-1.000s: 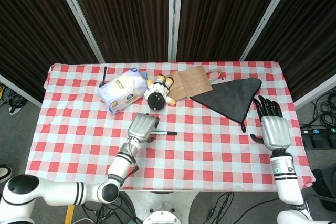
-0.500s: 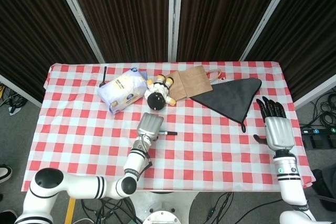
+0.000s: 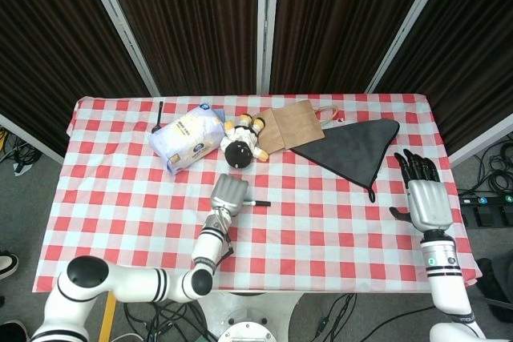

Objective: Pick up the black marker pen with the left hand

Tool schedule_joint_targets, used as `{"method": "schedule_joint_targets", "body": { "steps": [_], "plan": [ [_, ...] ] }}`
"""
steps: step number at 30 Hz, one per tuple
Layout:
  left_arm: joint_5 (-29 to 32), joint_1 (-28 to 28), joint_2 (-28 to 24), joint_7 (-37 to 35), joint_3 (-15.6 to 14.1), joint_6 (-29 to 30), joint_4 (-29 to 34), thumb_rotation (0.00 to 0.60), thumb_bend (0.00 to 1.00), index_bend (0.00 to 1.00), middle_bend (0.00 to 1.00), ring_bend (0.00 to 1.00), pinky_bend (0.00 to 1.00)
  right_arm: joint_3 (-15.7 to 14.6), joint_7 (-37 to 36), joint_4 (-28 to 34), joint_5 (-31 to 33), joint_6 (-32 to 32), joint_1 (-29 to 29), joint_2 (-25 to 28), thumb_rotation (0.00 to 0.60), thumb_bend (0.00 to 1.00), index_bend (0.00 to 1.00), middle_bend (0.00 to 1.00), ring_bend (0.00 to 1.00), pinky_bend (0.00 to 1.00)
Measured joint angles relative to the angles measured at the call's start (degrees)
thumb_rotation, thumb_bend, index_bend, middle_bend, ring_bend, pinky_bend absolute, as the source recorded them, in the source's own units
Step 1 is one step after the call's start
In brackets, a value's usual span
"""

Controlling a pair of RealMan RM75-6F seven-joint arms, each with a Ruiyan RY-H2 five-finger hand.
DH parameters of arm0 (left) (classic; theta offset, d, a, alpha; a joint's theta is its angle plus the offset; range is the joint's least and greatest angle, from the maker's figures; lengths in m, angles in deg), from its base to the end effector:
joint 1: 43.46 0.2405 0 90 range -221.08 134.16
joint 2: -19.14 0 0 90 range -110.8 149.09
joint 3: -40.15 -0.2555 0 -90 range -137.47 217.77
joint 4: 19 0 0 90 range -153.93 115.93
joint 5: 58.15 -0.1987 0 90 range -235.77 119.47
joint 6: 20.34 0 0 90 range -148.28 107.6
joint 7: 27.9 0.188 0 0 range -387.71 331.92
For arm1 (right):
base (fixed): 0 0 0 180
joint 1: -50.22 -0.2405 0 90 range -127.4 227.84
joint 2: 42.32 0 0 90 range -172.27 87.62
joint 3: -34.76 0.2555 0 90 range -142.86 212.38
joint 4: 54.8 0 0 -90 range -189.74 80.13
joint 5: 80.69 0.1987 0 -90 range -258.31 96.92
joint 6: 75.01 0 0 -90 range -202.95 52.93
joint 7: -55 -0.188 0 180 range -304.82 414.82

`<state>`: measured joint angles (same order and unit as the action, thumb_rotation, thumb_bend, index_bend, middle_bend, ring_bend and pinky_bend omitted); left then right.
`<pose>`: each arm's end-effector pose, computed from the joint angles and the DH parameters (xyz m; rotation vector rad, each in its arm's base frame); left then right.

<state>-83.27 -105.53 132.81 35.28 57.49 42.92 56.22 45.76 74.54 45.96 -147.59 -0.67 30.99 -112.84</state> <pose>-0.0434 0.3768 -0.1362 -1.9155 -0.8276 -0.5254 -0.2479 -0.3118 0.1243 1.3982 -0.9427 0.8631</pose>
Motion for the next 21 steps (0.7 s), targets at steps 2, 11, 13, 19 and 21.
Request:
{"method": "schedule_joint_targets", "body": {
  "steps": [2, 11, 13, 19, 21],
  "plan": [
    [-0.5, -0.1, 0.4, -0.1, -0.7, -0.2, -1.0, 0.6, 0.19, 0.48, 0.51, 0.47, 0.6, 0.0, -0.3, -0.1, 0.0, 0.0, 0.1, 0.0, 0.6, 0.0, 0.0, 0.0, 0.0, 0.0],
    [0.2, 0.0, 0.9, -0.3, -1.2, -1.0, -2.8, 0.6, 0.27, 0.49, 0.53, 0.48, 0.6, -0.4, -1.4, -1.2, -0.2, -0.3, 0.1, -0.4, 0.6, 0.0, 0.0, 0.0, 0.0, 0.0],
    [1.0, 0.0, 0.8, -0.1, -1.0, -1.2, -2.9, 0.6, 0.28, 0.49, 0.53, 0.48, 0.6, -0.4, -1.4, -1.3, -0.3, -0.3, 0.0, -0.5, 0.6, 0.0, 0.0, 0.0, 0.0, 0.0],
    [2.3, 0.1, 0.3, -0.3, -0.7, -2.1, -2.7, 0.6, 0.34, 0.51, 0.54, 0.49, 0.6, -0.4, -1.0, -1.5, -0.3, -0.4, -0.3, -0.8, 0.6, 0.0, 0.0, 0.0, 0.0, 0.0],
    [2.5, 0.1, 0.1, -0.2, -0.9, -2.1, -2.5, 0.6, 0.35, 0.51, 0.54, 0.49, 0.61, -0.4, -0.8, -1.5, -0.2, -0.5, -0.4, -0.8, 0.6, 0.0, 0.0, 0.0, 0.0, 0.0]
  ]
}}
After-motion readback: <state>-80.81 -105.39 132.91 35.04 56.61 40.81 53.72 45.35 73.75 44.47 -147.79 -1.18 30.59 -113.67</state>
